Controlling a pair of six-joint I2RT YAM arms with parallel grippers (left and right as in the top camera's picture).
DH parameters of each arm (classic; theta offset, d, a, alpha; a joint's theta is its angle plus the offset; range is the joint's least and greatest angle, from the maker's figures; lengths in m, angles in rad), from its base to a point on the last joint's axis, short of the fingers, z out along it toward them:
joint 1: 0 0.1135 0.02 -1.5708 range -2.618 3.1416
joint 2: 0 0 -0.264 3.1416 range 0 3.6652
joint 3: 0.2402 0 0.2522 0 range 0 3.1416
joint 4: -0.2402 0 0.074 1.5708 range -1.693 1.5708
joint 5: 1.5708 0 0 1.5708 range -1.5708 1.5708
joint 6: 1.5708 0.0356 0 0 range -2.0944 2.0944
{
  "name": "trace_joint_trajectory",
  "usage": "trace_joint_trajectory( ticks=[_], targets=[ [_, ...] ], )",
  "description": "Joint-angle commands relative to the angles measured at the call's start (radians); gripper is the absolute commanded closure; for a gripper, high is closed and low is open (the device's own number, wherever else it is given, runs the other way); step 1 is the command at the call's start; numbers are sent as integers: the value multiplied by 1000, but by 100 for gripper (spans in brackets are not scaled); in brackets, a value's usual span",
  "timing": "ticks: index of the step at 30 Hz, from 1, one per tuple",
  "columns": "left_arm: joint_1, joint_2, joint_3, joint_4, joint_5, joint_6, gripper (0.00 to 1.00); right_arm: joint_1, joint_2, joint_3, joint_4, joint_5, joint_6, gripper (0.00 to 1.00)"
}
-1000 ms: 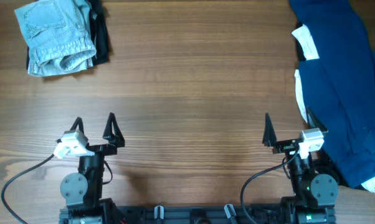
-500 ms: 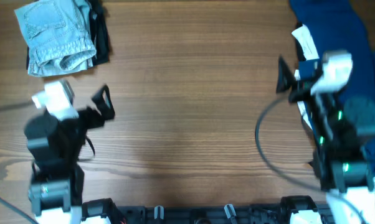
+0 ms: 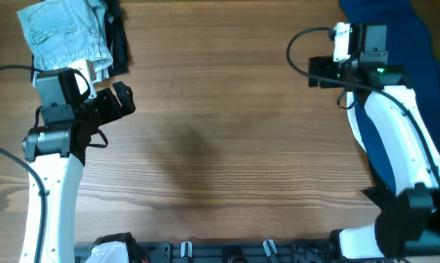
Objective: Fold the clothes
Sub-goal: 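Reach the right gripper to the teal shirt pile and grasp it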
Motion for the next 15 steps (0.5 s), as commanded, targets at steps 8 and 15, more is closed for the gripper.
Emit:
trace_joint_trajectory(
  ticks=[8,15],
  targets=[
    [3,18,11,7,6,-68,0,-183,328,16,179,114,164,15],
    [3,18,11,1,10,-68,0,-183,412,16,328,111,171,31]
  ],
)
